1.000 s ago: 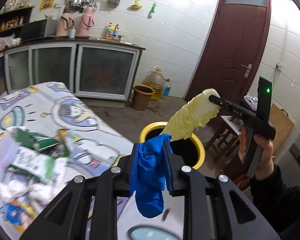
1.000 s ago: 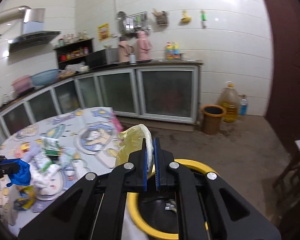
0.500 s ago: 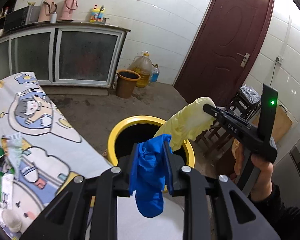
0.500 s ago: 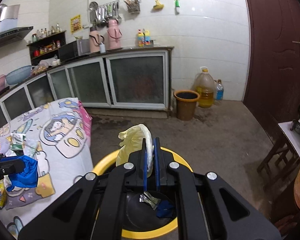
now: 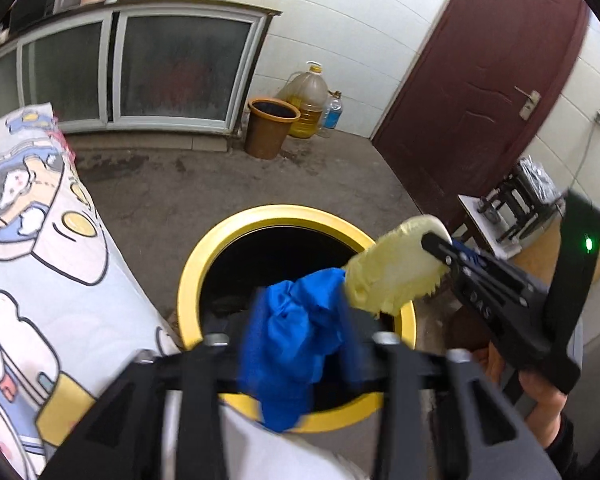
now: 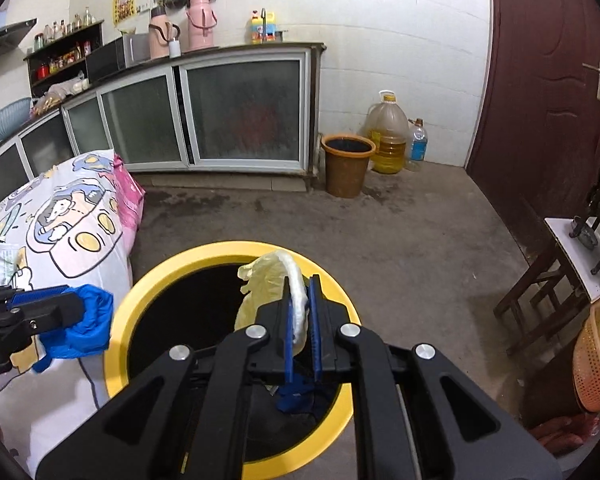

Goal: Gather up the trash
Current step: 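Carry the glove and yellow bag over the bin and open both tools, then grasp the blue-yellow snack bag with the left tool while the right tool grasps a foil wrapper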

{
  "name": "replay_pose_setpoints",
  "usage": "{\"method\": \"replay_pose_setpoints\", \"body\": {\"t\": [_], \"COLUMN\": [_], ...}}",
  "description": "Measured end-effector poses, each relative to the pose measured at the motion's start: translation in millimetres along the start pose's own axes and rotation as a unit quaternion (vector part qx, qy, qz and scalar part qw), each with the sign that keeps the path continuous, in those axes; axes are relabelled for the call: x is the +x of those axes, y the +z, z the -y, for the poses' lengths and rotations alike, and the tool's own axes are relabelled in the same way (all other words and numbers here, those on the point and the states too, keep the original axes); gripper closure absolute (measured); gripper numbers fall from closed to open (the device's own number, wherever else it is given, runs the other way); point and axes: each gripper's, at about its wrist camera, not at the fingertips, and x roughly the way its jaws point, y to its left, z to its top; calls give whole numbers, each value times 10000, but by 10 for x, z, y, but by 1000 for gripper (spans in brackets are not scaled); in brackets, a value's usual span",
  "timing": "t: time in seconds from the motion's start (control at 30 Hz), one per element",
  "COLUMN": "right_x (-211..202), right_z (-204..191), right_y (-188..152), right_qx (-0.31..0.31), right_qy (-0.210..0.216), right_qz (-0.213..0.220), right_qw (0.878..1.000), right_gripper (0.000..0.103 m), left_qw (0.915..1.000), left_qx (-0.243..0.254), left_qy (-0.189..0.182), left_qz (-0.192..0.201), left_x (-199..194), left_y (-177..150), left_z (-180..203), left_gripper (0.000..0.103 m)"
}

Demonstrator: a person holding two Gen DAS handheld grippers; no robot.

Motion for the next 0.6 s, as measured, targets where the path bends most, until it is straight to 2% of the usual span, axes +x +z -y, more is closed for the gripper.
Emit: {"method": "replay_pose_setpoints", "body": {"t": [0.03, 0.07, 0.13, 0.17, 0.43, 0.6], "right_x": [21, 46, 76, 72, 58, -102], "right_z": [3, 19, 58, 85, 87, -66], "right_y": [-1, -9, -29, -41, -97, -104], "right_qx": [7, 2, -16, 33, 43, 2], "right_qy": [-30, -106, -165, -168, -58, 179], "right_qz": [-40, -86, -98, -57, -69, 72], "right_qw": [10000, 9999, 9998, 9998, 10000, 9998], "right_gripper": [92, 86, 64, 47, 45, 45], "left_qw": [10000, 9997, 9992, 9990, 9944, 9913], "left_qx": [-33, -94, -235, -314, -656, -607], "left_qy": [69, 168, 135, 127, 535, 623], "left_qz": [57, 167, 307, 303, 633, 985], "left_x": [-11, -41, -97, -105, -507, -1036], "left_y": [5, 6, -5, -8, -160, -252], "left_z": [5, -8, -57, -95, -365, -451], "left_gripper": [35, 19, 13, 8, 8, 8]}}
